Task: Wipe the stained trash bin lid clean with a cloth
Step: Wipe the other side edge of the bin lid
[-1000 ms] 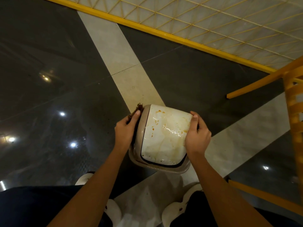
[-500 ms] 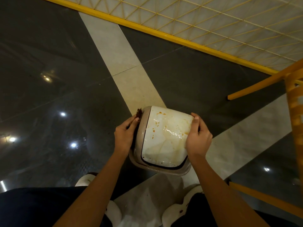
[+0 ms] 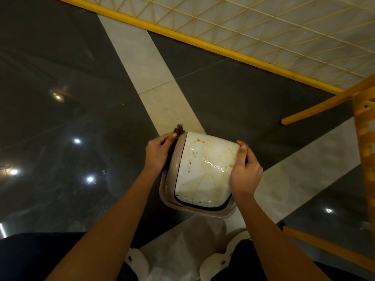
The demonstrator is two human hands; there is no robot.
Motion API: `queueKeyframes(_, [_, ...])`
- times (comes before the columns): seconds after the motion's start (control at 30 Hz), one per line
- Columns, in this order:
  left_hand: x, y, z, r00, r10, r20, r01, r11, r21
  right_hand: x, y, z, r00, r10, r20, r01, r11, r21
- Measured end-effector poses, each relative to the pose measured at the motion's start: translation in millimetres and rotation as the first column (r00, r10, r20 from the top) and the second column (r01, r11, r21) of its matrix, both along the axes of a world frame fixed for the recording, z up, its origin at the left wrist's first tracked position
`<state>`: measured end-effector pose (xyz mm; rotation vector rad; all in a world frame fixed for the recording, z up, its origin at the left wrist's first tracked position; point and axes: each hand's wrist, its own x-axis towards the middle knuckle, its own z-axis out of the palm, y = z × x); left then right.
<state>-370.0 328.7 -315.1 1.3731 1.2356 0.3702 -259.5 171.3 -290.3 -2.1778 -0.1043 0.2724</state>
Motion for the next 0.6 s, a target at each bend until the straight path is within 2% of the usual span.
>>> queueKeyframes(0.23, [22, 27, 12, 0.967, -0.237, -0.092, 0.238, 0.971, 0.0, 0, 1, 0, 1.0, 0.01, -0.006, -0.01, 1.0, -0.016])
queueKeyframes(0.43, [-13, -9, -5, 1.0, -0.009, -0.011, 0.009, 1.0, 0.016, 0, 0, -1, 1.0, 0.008, 0.001, -0.008, 1.0, -0.017])
queueKeyframes(0.5, [-11, -3, -5, 0.999, -0.039, -0.015, 0.039, 0.999, 0.004, 1, 0, 0, 1.0, 0.016, -0.003, -0.016, 1.0, -0.021])
queueKeyframes(0.6, [10, 18, 6, 0.981, -0.183, -0.061, 0.185, 0.983, 0.022, 0, 0, 0, 1.0, 0.022, 0.001, -0.022, 1.0, -0.012])
